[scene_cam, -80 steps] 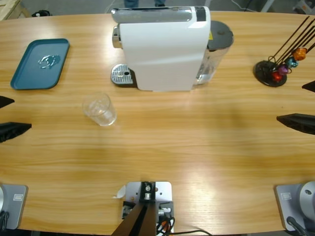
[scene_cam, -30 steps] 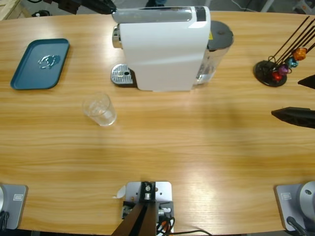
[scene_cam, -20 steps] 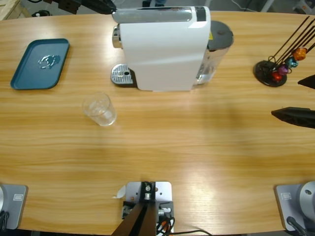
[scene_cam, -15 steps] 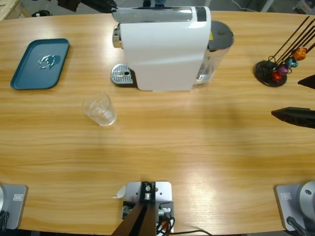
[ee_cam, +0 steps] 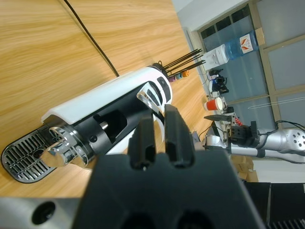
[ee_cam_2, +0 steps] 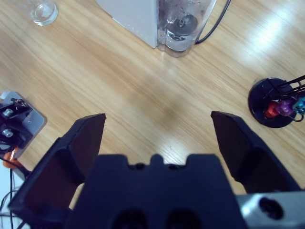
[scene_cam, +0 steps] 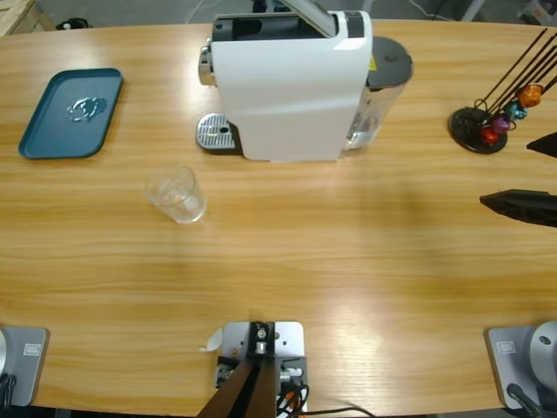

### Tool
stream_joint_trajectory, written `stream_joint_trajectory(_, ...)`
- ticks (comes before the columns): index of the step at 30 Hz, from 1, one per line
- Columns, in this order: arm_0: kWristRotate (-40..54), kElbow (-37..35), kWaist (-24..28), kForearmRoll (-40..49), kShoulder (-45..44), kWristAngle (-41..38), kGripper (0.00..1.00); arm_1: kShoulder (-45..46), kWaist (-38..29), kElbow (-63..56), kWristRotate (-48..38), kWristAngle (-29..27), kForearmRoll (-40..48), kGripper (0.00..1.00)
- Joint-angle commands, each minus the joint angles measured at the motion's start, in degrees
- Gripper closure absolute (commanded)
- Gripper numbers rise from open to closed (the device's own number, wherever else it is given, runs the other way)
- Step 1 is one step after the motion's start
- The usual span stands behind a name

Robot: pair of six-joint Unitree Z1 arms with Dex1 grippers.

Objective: Pour coffee

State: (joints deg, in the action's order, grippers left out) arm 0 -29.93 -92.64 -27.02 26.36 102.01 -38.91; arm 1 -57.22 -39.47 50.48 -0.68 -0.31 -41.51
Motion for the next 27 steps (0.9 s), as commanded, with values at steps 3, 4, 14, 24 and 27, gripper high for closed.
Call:
stream_joint_trajectory(3,28.4,9.9,-4.5,-0.2,-10.8,12.0,0.291,-0.1,1.4,-8.2,-1.8,-14.9,17.4,0.009)
stream_joint_trajectory(4,28.9,10.5,-4.5,-0.3,-12.2,13.7,0.242,-0.7,1.7,-8.6,-1.7,-15.0,17.9,0.008)
stream_joint_trajectory(14,33.6,23.8,-4.0,0.6,-23.0,25.6,0.071,-0.9,21.6,-17.0,-7.7,-17.4,32.0,0.121)
stream_joint_trajectory(24,34.8,31.3,-10.4,10.8,-28.2,52.2,0.004,-8.2,23.1,-25.4,-9.7,-20.8,47.6,0.331)
stream_joint_trajectory(27,34.8,31.8,-10.4,10.8,-27.3,52.3,0.004,-8.1,23.1,-27.7,-10.4,-21.1,49.5,0.332)
